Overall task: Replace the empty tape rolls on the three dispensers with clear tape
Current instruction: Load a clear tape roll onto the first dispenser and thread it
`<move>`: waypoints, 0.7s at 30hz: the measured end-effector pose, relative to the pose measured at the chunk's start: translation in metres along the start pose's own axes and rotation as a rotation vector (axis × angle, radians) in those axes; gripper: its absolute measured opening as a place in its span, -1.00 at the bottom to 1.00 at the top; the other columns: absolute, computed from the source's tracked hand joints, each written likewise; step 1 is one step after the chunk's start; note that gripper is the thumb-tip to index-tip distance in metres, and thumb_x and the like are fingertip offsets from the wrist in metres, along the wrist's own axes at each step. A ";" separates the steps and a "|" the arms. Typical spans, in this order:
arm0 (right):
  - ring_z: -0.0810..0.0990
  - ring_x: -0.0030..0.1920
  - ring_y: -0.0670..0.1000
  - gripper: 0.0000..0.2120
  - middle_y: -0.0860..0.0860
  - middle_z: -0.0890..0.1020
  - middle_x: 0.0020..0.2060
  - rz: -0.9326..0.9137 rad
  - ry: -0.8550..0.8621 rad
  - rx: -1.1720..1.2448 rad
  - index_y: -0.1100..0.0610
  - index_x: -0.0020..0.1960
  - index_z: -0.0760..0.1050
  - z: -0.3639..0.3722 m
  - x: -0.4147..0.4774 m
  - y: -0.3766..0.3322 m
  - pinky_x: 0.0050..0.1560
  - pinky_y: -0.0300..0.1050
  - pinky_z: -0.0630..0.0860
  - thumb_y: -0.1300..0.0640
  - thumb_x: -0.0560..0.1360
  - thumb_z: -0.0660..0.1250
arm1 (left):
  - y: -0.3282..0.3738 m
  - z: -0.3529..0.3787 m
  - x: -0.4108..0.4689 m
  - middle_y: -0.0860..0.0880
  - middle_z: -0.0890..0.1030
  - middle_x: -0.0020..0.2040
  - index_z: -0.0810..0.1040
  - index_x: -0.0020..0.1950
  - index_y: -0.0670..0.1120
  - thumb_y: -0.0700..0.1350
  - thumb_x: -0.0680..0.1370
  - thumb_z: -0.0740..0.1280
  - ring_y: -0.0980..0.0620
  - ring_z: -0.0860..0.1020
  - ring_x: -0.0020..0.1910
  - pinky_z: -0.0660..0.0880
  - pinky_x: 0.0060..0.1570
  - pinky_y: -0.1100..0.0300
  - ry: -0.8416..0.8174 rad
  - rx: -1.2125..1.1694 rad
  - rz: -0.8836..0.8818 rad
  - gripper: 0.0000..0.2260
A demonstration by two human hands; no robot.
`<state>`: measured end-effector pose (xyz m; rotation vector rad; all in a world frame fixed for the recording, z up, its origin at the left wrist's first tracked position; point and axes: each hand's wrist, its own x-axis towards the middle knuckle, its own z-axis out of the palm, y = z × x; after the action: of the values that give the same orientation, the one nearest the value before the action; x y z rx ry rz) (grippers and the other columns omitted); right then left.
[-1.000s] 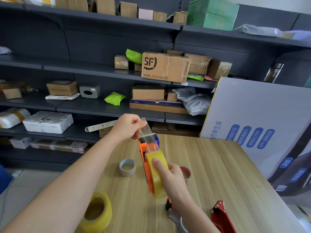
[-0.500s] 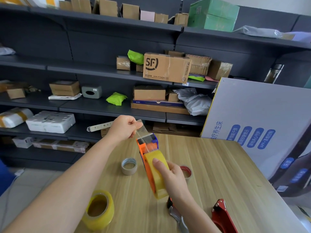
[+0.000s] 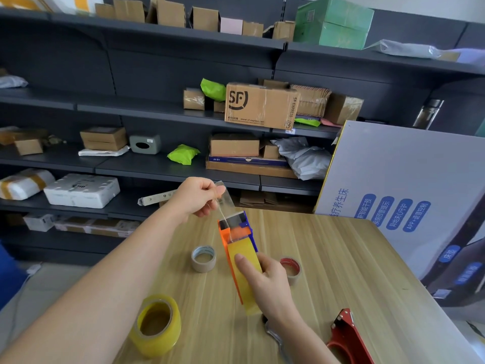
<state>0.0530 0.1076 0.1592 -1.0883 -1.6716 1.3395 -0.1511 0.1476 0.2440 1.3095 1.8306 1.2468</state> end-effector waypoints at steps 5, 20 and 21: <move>0.43 -0.32 0.03 -0.40 0.06 0.45 -0.37 -0.017 -0.039 0.081 0.34 -0.19 0.47 -0.006 0.002 -0.013 -0.24 -0.04 0.36 -0.26 0.28 0.34 | -0.009 0.004 0.002 0.01 0.48 -0.49 0.61 -0.23 -0.19 -0.06 0.52 0.40 0.05 0.42 -0.47 0.41 -0.36 0.15 0.168 0.091 0.235 -0.78; 0.44 -0.32 0.02 -0.44 0.06 0.48 -0.36 -0.037 -0.079 0.095 0.29 -0.19 0.50 -0.005 -0.002 -0.007 -0.23 -0.06 0.36 -0.26 0.27 0.36 | -0.001 -0.019 0.017 0.00 0.54 -0.45 0.56 -0.23 -0.13 -0.02 0.49 0.42 0.11 0.48 -0.52 0.40 -0.50 0.28 -0.003 -0.277 -0.142 -0.80; 0.44 -0.32 0.02 -0.44 0.08 0.47 -0.36 -0.064 -0.085 0.103 0.29 -0.20 0.49 -0.005 -0.001 -0.008 -0.23 -0.06 0.36 -0.25 0.28 0.36 | -0.002 -0.017 0.018 0.01 0.53 -0.44 0.57 -0.23 -0.12 -0.02 0.50 0.41 0.10 0.47 -0.50 0.40 -0.48 0.27 0.013 -0.289 -0.165 -0.80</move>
<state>0.0564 0.1078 0.1676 -0.9230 -1.6652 1.4318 -0.1730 0.1575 0.2503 0.9757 1.6554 1.3709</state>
